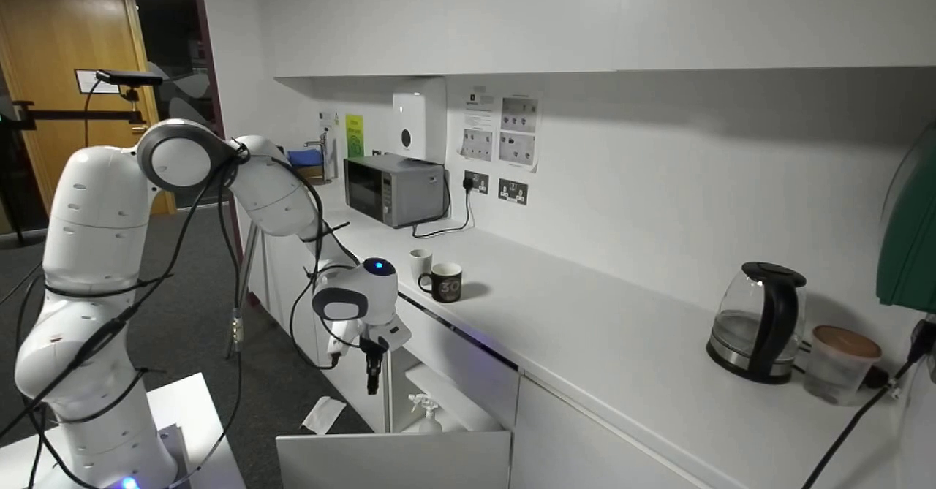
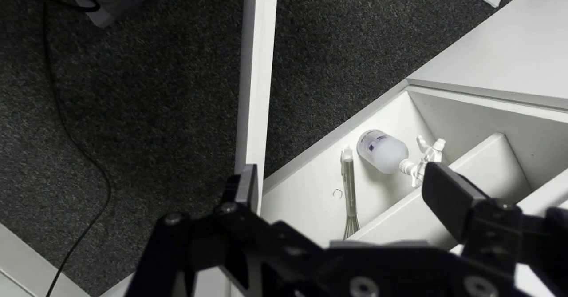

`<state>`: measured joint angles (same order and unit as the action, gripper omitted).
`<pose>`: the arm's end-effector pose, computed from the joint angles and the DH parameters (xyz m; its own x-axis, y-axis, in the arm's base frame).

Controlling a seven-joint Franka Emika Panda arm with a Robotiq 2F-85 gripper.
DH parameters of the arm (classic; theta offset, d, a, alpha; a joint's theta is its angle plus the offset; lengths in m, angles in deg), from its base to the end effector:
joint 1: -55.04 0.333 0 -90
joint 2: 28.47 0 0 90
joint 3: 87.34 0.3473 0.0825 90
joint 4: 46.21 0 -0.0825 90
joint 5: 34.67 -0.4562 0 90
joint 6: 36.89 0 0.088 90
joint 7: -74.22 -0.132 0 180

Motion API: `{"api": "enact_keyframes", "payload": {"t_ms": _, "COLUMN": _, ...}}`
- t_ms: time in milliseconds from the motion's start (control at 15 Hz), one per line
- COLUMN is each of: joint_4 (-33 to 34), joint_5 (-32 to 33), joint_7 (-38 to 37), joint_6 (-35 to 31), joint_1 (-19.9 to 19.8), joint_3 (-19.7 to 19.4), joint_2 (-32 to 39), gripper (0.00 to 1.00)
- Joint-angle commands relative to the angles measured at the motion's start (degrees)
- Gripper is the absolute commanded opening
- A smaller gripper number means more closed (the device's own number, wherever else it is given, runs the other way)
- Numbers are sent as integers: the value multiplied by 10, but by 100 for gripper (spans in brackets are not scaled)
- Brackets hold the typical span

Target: Remove the white and mug and the black mugs from the drawer, push the drawer closed, close the open bottom cabinet

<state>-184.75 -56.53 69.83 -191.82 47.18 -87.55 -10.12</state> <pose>0.5180 -0.0825 0.1139 0.8444 -0.5310 -0.0703 -0.5354 -0.8329 -0.1401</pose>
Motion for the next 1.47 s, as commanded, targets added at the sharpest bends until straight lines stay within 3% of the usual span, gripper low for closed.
{"api": "enact_keyframes", "payload": {"t_ms": 0, "joint_4": -5, "joint_5": 25, "joint_7": -20, "joint_6": -28, "joint_1": 14, "joint_3": -17, "joint_2": 15, "gripper": 100}}
{"api": "enact_keyframes", "payload": {"t_ms": 333, "joint_4": 6, "joint_5": 57, "joint_7": -31, "joint_6": -57, "joint_1": 24, "joint_3": -29, "joint_2": 54, "gripper": 100}}
{"api": "enact_keyframes", "payload": {"t_ms": 1400, "joint_4": 88, "joint_5": 74, "joint_7": -32, "joint_6": -46, "joint_1": 26, "joint_3": -32, "joint_2": 180, "gripper": 100}}
